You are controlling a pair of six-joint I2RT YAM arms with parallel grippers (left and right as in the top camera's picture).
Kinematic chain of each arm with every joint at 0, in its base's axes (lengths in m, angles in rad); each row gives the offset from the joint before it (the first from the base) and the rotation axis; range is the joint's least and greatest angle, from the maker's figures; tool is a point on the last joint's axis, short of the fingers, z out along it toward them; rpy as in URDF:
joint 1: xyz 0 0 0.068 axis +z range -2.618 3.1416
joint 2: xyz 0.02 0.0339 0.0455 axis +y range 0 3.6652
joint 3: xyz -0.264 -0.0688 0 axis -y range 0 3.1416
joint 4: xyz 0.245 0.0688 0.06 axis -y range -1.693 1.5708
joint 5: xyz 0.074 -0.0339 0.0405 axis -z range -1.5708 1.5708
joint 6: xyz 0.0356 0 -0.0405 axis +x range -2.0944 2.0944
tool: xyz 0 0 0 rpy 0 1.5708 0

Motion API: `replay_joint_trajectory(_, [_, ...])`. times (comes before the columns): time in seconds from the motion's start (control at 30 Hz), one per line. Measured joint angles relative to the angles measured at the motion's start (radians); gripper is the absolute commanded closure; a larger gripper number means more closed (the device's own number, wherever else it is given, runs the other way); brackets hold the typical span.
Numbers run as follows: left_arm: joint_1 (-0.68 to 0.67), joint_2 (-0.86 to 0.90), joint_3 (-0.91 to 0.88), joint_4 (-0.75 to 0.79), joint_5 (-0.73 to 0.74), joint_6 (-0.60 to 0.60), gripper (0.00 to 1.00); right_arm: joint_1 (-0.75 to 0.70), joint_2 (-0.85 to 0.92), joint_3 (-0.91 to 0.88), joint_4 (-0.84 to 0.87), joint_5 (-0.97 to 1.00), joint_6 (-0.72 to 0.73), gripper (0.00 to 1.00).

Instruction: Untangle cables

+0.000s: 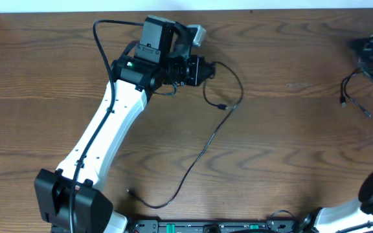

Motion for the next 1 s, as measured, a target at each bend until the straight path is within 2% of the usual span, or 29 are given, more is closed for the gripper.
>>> replay_joint_trajectory(0.17, [0.000,0.000,0.000,-0.002,0.116,0.013,0.93,0.173,0.000,0.000,-0.092,-0.066,-0.150,0.02])
replay_joint_trajectory(0.2, [0.000,0.000,0.000,-0.003,0.129,0.013,0.92,0.208,0.000,0.000,-0.105,-0.069,-0.175,0.10])
replay_joint_trajectory(0.33, [0.000,0.000,0.000,-0.003,0.153,0.013,0.93,0.339,0.000,0.000,-0.129,-0.060,-0.238,0.30])
replay_joint_trajectory(0.43, [0.000,0.000,0.000,-0.003,0.152,0.004,0.93,0.436,0.000,0.000,-0.136,-0.022,-0.246,0.38])
replay_joint_trajectory(0.5, [0.000,0.000,0.000,-0.003,0.152,-0.010,0.93,0.492,0.000,0.000,-0.133,0.019,-0.224,0.39])
replay_joint_trajectory(0.53, [0.000,0.000,0.000,-0.003,0.152,-0.014,0.93,0.517,0.000,-0.002,-0.127,0.040,-0.204,0.36])
replay_joint_trajectory(0.73, [0.000,0.000,0.000,-0.003,0.151,-0.039,0.93,0.655,0.000,-0.021,-0.011,0.158,-0.020,0.32])
replay_joint_trajectory(1.0, [0.002,0.000,0.000,-0.048,0.090,-0.045,0.93,0.732,0.000,-0.026,0.034,0.236,0.149,0.30])
